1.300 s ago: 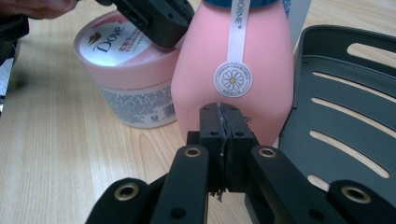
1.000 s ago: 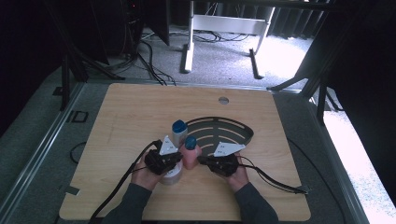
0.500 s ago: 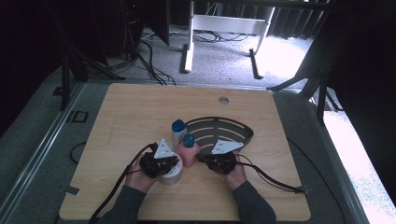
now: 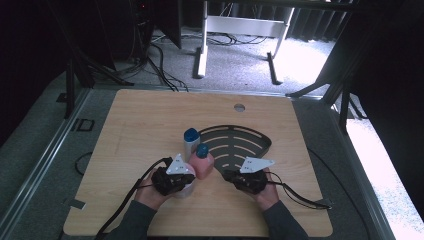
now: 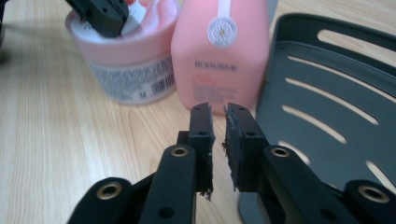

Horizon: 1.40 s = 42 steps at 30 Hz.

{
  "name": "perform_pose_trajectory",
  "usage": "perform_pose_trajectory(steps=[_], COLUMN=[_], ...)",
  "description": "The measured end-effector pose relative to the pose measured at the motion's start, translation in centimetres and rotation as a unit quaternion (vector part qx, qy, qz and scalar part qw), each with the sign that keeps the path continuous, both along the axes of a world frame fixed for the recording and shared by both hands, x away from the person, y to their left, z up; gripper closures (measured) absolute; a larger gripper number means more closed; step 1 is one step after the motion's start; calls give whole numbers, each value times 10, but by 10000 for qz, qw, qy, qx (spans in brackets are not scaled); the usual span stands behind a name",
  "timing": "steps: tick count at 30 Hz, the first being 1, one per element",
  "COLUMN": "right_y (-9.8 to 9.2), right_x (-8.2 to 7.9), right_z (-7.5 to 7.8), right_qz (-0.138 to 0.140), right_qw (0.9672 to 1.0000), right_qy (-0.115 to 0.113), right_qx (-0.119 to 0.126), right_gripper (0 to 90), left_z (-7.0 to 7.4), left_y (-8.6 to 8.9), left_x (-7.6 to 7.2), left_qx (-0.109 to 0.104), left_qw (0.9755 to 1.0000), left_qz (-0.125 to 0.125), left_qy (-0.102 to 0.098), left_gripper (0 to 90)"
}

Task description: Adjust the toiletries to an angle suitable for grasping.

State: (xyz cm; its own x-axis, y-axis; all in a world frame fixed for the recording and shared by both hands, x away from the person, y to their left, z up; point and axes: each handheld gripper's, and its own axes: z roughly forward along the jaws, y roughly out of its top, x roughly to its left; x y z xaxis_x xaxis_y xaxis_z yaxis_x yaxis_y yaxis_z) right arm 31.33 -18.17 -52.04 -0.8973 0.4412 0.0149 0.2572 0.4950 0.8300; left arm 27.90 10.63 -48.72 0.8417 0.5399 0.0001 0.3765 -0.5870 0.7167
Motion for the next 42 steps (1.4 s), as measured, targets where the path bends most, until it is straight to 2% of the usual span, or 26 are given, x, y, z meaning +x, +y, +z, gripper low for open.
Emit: perform_pose_trajectory(steps=[6,14,15,19,28,35,39,42], right_y=[-22,-46,-50,-64,-73,-76,-77,-78], right_x=[-9,-18,-18,-19,-16,-14,-14,-13], right_z=[1,-2,-3,-3,-6,-5,-6,-6], right_qz=[-119,-354,-392,-591,-773,-800,-819,-827], right_qw=[9999,9993,9992,9982,9968,9966,9964,9963], right_qy=[-51,-38,-30,27,110,103,134,118], right_qx=[-107,-88,-76,90,138,182,199,202], right_gripper=[751,740,739,724,720,721,721,721], left_z=[0,-1,-1,-1,-2,-3,-4,-4], left_y=[-1,-3,-6,-11,-27,-40,-48,-55], left_x=[-1,-3,-4,-7,-11,-11,-9,-8], left_qx=[-24,-116,-156,-159,-193,-239,-339,-321], left_qw=[9999,9995,9990,9980,9958,9936,9921,9914], left_qz=[-121,-250,-383,-577,-877,-1090,-1192,-1261], left_qy=[62,119,156,186,201,194,212,162], left_gripper=[891,894,894,894,893,892,891,891])
